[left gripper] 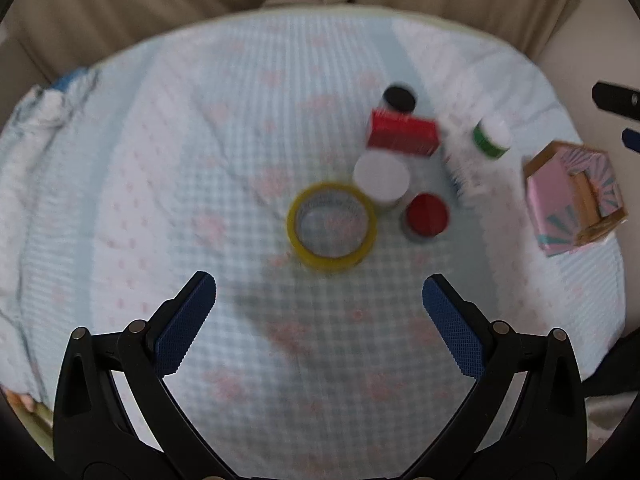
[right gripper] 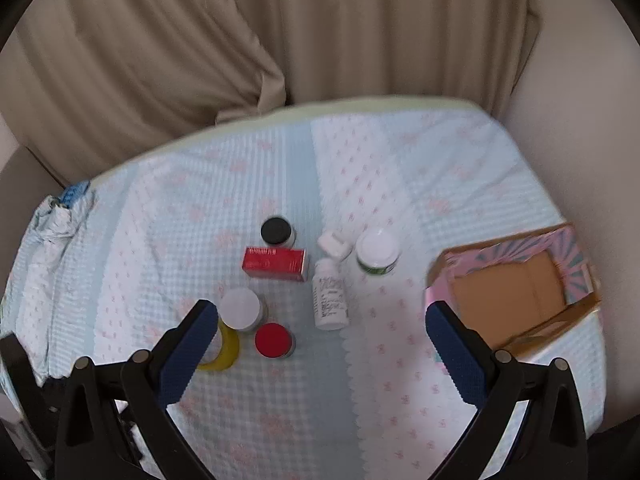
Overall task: Organize rigid objects
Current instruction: 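Grasp the yellow tape roll with the left gripper while the right grasps the white pill bottle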
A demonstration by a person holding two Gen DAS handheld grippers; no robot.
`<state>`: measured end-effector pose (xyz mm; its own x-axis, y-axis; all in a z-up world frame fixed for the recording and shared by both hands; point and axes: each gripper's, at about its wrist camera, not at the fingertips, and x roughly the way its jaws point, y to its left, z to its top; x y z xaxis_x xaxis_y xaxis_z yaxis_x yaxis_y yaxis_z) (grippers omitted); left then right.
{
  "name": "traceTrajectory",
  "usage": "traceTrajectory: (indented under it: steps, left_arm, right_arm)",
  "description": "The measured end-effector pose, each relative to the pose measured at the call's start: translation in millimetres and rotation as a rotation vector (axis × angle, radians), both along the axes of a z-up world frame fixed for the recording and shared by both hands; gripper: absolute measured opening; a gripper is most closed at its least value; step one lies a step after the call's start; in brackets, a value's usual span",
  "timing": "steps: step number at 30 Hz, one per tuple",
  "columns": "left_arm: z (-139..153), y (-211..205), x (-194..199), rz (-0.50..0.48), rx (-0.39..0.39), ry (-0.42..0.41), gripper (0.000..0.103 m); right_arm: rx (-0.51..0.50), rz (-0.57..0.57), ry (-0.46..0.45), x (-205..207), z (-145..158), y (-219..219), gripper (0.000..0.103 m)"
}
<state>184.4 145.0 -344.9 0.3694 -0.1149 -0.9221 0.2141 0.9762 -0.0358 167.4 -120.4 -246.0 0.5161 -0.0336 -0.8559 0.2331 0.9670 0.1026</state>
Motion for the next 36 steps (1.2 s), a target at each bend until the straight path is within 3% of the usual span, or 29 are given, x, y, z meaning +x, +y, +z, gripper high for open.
traceTrajectory:
  steps: [8,17,21,28,31,33,36]
  left_arm:
    - [-94.5,-15.3,33.6,0.018,0.016,0.1,0.102]
    - [-151.2,-34.3,67.4,0.026,0.049,0.134,0.102]
    - [-164.7,-38.8,80.6,0.043,0.05,0.135,0.102]
    - [-172.5,-46.7,99.2,0.043,0.048,0.123,0.102]
    - [-175.5,-45.8,105.3,0.045,0.046,0.131,0.101]
    - [-175.1,-44.0,107.8,0.05,0.044,0.13,0.097]
    - [-174.4,-40.9,110.6,0.044,0.038,0.137,0.097]
  right_arm:
    - [-0.011,0.071,0.179,56.7,-88.0,5.1,0.103]
    - [-0.019,0.081,0.341,112.2,-173.0,-5.9,0.102]
    - [-0.02,0.086,0.425,128.6,-205.9,-9.4,0.086]
    - [-0.015,0.098,0.509,140.1,-237.1,-8.6,0.073]
    - [-0.022,0.087,0.53,141.1,-243.0,-9.6,0.062]
    - [-0.012,0.085,0.545,141.6,-249.4,-8.8,0.047]
    - [0.011,0.085,0.541,144.3,-251.9,-5.9,0.046]
